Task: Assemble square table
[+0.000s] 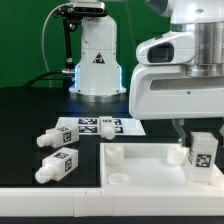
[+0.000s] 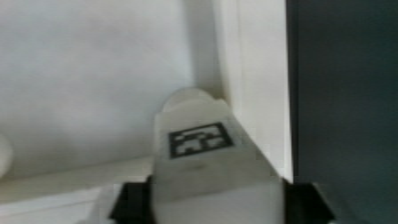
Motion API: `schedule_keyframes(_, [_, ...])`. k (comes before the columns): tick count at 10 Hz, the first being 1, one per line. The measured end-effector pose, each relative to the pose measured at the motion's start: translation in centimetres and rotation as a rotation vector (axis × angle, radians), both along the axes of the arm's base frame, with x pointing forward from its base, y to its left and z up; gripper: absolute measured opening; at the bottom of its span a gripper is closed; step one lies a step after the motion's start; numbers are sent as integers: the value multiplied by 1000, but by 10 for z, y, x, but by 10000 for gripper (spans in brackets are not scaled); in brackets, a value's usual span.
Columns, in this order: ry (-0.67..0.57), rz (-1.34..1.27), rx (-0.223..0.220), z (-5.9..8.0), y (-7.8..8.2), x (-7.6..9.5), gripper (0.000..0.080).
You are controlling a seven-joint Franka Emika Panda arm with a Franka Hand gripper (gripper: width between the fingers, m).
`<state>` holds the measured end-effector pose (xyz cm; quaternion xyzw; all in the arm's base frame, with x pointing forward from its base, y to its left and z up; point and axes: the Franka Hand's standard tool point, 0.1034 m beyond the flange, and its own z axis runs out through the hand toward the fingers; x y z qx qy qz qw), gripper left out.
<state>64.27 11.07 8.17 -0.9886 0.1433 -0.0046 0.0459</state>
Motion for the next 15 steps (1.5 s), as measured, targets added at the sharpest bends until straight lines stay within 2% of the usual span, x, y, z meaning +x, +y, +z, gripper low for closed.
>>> schedule_keyframes(3, [1, -415, 12, -2, 1, -4, 288])
schedule_keyframes(5, [20, -842, 103, -3, 0, -5, 288])
schedule_keyframes(6, [34, -958, 146, -3, -1, -7, 288])
schedule_keyframes(8, [60, -998, 144, -3, 3, -8, 288])
schedule_keyframes(10, [51, -722, 102, -4, 1, -11, 295])
schedule_keyframes(11, [43, -566, 97, -2, -3, -6, 538])
schedule_keyframes(12, [67, -405, 79, 0, -3, -5, 538])
schedule_keyframes(13, [69, -303, 58, 3, -1, -2, 620])
schedule_keyframes(15, [45, -209, 54, 1, -4, -2, 641])
